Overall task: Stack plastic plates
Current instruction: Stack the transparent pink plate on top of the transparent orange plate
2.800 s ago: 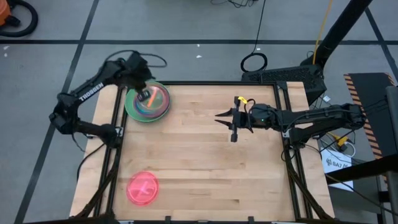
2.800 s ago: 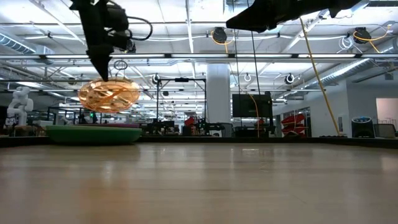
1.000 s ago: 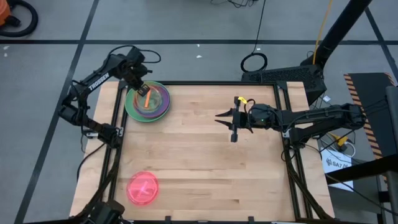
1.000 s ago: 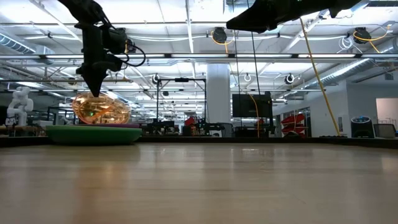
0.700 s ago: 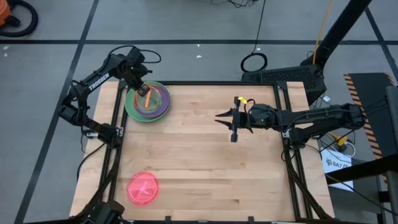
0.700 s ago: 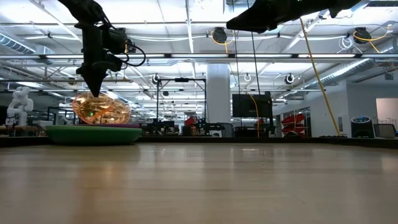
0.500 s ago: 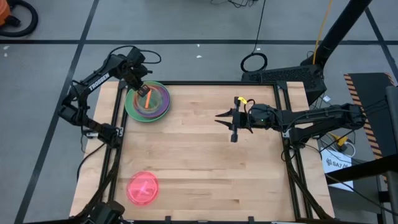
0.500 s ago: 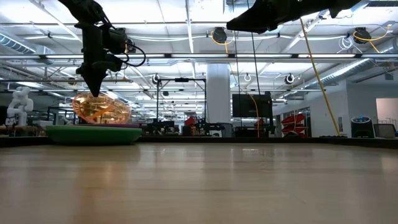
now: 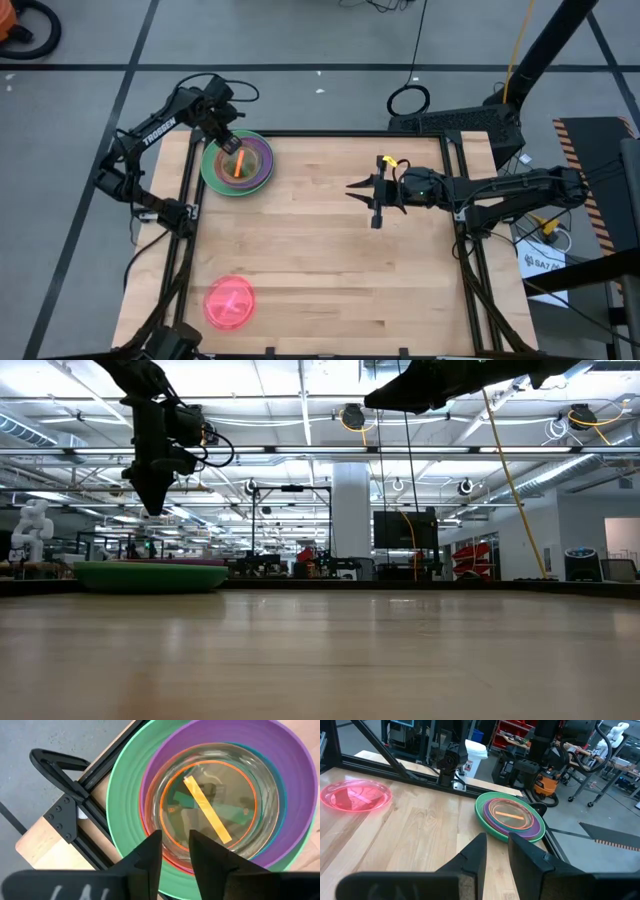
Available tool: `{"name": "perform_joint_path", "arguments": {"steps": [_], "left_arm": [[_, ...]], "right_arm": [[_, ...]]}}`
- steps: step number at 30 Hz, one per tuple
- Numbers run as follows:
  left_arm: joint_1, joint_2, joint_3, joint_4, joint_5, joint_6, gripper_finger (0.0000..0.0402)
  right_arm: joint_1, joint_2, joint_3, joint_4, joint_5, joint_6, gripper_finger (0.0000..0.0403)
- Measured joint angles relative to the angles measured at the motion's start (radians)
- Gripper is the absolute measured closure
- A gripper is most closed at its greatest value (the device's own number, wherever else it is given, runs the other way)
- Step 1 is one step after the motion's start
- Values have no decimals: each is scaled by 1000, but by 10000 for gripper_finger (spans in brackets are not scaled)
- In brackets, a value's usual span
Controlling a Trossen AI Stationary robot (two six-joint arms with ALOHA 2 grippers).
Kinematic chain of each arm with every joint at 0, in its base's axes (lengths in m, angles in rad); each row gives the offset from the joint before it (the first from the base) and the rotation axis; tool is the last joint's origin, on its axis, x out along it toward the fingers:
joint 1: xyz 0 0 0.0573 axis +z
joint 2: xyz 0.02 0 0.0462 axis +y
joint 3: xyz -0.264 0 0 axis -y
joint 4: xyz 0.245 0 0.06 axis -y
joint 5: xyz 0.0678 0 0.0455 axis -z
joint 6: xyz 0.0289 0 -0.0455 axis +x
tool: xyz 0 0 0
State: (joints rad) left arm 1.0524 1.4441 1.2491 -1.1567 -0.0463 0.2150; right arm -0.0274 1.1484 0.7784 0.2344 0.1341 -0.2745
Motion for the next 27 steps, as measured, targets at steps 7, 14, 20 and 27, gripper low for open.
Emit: {"name": "perform_joint_path", "arguments": {"steps": [7,14,20,27], "left_arm": [[-79,-26,0,-25,44,-46,293],[-283,-77,0,-55,48,-135,293],[-514,-104,0,-101,50,-244,293],[-807,-105,0,-109,50,-362,293]], "right_arm": [[0,0,0,0,0,0,330],[0,0,0,0,0,0,330],[0,0,0,0,0,0,330],[0,0,0,0,0,0,330]]}}
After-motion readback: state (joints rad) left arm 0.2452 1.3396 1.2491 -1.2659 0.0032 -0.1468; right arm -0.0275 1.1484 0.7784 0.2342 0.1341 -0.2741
